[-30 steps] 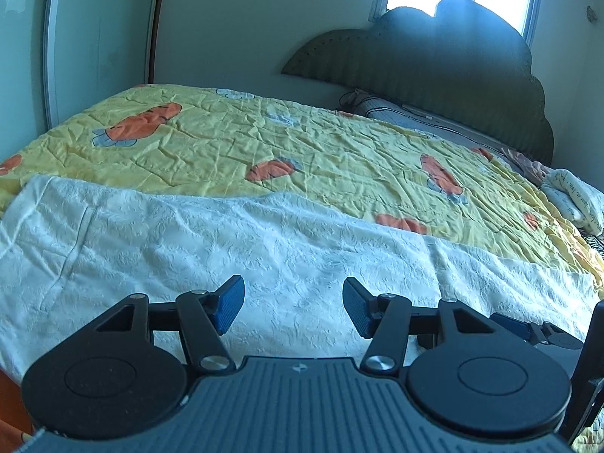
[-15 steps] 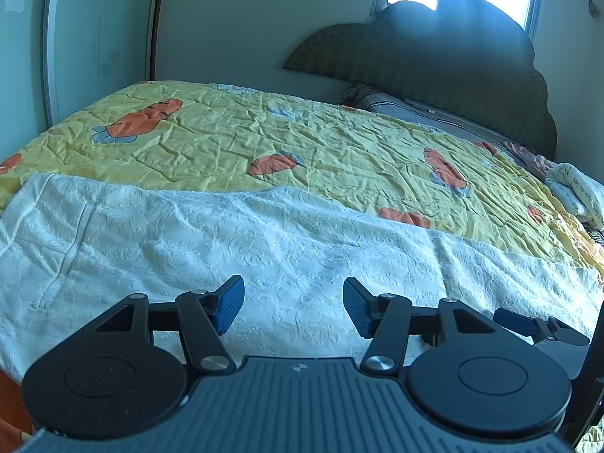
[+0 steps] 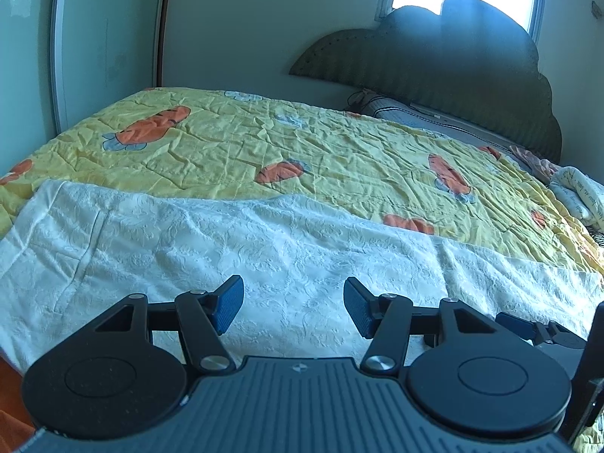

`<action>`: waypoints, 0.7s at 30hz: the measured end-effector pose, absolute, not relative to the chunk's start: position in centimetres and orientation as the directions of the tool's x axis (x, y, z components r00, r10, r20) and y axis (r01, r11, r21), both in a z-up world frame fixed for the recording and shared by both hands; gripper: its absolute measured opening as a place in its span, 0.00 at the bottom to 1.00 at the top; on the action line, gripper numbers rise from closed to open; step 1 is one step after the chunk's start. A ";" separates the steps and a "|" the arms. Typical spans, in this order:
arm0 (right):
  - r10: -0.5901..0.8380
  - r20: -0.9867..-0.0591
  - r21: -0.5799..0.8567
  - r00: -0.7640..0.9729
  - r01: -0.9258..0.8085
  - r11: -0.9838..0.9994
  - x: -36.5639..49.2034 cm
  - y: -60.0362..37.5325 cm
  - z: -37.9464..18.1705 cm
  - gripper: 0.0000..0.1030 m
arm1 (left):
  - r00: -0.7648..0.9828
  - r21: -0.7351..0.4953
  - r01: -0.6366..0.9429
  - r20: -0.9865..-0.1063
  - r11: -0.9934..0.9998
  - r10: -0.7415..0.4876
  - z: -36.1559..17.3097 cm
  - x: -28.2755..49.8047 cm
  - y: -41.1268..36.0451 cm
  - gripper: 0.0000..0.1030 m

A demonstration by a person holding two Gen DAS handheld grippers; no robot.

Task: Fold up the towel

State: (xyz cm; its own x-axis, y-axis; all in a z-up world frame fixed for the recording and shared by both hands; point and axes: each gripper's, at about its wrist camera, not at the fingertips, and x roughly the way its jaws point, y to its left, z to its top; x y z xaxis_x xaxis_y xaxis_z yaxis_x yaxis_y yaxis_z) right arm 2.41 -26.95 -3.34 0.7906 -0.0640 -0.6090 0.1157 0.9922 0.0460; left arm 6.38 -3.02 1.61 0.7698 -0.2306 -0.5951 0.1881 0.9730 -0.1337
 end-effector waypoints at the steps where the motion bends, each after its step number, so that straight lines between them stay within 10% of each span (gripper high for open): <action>1: -0.064 -0.609 0.046 0.791 0.116 0.992 2.4 -27.0 -3.3 1.00 | 0.772 -0.127 0.192 -0.593 0.973 -0.230 1.8 6.1 -3.0 0.60; 10: 0.022 -0.641 0.105 0.767 0.060 0.993 2.6 -28.6 -2.5 1.00 | 0.782 -0.085 0.251 -0.569 0.964 -0.254 2.8 5.0 -4.3 0.68; 17: -0.187 -0.417 0.405 0.890 0.366 0.838 -8.9 -40.7 0.5 1.00 | 0.749 -0.082 0.291 -0.601 0.953 -0.281 1.4 5.4 -5.5 0.68; 21: -0.212 -0.508 0.565 0.835 0.508 0.650 -13.6 -48.4 -0.8 1.00 | 0.735 -0.090 0.301 -0.613 0.949 -0.291 1.0 5.6 -6.0 0.68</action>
State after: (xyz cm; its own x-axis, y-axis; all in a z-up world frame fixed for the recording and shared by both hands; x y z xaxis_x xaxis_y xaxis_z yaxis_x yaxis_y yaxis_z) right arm -13.55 -48.45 -0.81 0.8351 -0.2115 -0.5078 0.5081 0.6502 0.5649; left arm 5.61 -5.98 1.01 0.7348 -0.2908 -0.6128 0.3010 0.9494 -0.0897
